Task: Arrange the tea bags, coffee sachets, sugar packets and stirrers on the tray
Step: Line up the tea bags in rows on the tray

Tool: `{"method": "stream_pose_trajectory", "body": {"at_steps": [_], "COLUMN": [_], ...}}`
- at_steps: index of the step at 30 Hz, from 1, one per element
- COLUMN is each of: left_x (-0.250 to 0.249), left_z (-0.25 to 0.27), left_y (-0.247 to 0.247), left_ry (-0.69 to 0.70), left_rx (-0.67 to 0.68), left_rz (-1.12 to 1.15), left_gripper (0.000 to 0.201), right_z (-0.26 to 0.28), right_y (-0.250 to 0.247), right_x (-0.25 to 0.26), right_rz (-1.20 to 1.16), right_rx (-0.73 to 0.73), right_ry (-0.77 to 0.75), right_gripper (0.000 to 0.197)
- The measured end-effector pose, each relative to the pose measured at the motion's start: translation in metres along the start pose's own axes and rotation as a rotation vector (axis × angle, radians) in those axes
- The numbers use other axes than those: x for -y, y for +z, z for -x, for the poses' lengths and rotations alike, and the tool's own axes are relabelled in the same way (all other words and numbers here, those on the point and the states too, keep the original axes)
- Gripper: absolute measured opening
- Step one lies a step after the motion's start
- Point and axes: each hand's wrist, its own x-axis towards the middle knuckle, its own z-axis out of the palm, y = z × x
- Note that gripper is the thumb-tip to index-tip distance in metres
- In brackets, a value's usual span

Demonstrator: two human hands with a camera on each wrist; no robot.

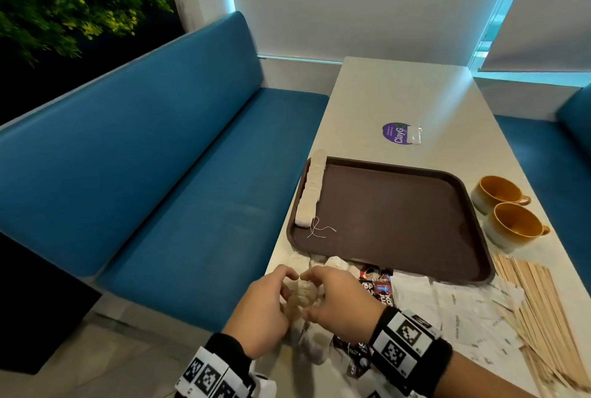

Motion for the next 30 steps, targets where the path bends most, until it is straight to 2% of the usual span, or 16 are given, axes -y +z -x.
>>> {"method": "stream_pose_trajectory", "body": {"at_steps": [4, 12, 16, 20, 22, 26, 30], "left_x": [0.001, 0.0, 0.001, 0.004, 0.004, 0.011, 0.015], "left_z": [0.003, 0.003, 0.005, 0.006, 0.006, -0.004, -0.02], "left_y": [-0.002, -0.003, 0.0, -0.005, -0.008, -0.015, -0.013], "left_ry": [-0.05, -0.032, -0.017, 0.07, 0.117, 0.019, -0.061], "left_rx": [-0.042, -0.108, -0.127, -0.171, -0.203, -0.316, -0.21], "left_rz": [0.053, 0.152, 0.206, 0.215, 0.205, 0.207, 0.096], "left_gripper": [0.037, 0.032, 0.031, 0.027, 0.027, 0.031, 0.027], "right_z": [0.004, 0.004, 0.001, -0.001, 0.001, 0.007, 0.02], "right_y": [0.006, 0.014, 0.016, 0.007, -0.002, -0.029, -0.053], "right_x": [-0.001, -0.007, -0.008, -0.005, -0.004, -0.007, -0.014], "right_rz": [-0.061, -0.153, -0.141, -0.191, -0.207, -0.214, -0.215], "right_rx": [-0.011, -0.046, -0.088, -0.138, -0.172, -0.27, -0.305], "right_ry": [-0.016, 0.016, -0.004, -0.031, -0.039, -0.062, -0.065], "right_gripper": [0.036, 0.039, 0.021, 0.007, 0.007, 0.013, 0.01]}}
